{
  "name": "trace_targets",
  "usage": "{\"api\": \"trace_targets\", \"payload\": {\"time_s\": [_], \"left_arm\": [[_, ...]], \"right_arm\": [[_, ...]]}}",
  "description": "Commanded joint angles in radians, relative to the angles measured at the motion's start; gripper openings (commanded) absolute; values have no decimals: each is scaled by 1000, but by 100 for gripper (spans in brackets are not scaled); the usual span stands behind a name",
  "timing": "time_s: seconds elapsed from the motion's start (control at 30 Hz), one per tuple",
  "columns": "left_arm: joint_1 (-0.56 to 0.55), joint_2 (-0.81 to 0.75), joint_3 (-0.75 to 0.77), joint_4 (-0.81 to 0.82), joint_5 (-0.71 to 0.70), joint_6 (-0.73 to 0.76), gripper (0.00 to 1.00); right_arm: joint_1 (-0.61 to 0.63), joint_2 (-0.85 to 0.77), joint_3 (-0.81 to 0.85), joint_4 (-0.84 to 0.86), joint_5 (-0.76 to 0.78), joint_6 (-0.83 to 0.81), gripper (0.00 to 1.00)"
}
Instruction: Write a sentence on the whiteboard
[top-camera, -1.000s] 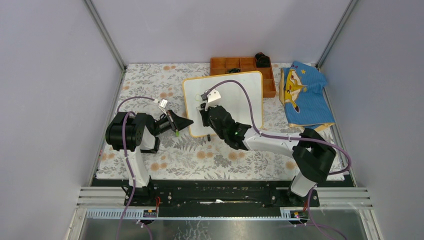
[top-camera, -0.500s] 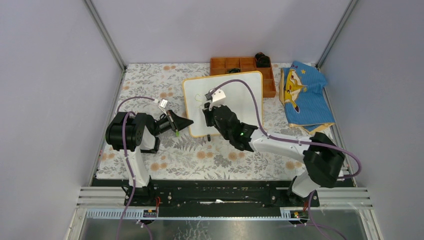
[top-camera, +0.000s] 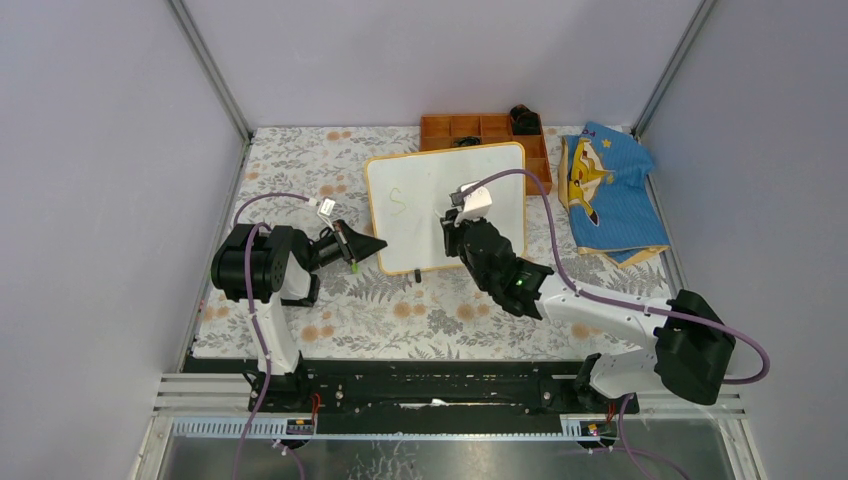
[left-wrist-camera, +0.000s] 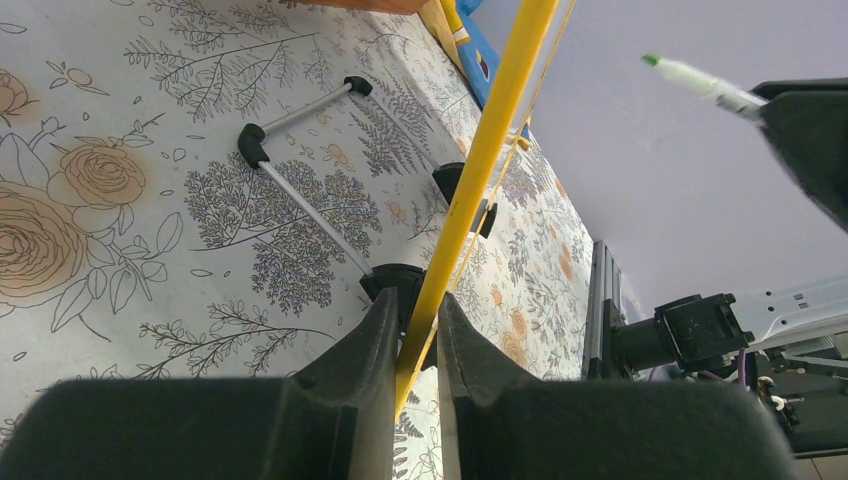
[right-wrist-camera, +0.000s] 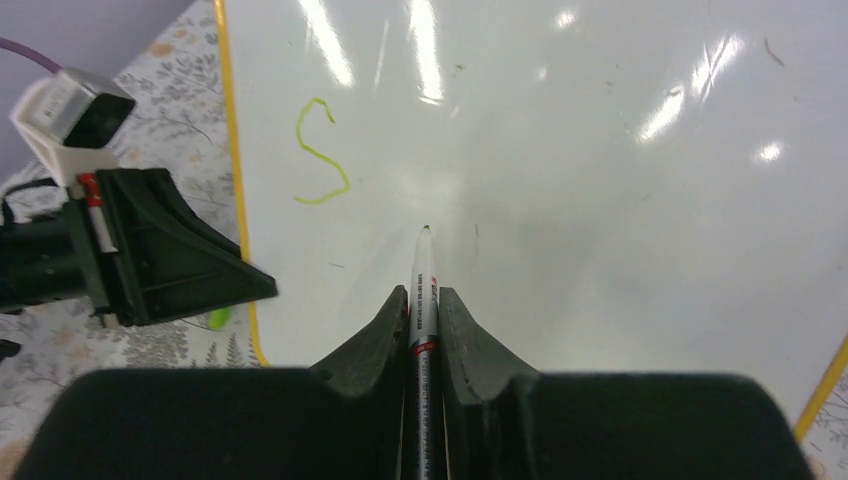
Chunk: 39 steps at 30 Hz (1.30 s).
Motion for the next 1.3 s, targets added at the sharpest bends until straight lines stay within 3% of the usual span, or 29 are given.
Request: {"api": "trace_targets", "payload": {"time_s": [0.0, 0.6, 1.27], "left_arm": [[-1, 26, -13, 30, -66, 17, 0], [-2, 20, -14, 16, -70, 28, 0], [-1, 22, -12, 16, -67, 27, 0]], "right_arm": [[-13, -10, -24, 27, 29, 16, 0], [-14, 28, -15, 107, -124, -25, 0], [-13, 170, 127, 168, -118, -52, 0]]}}
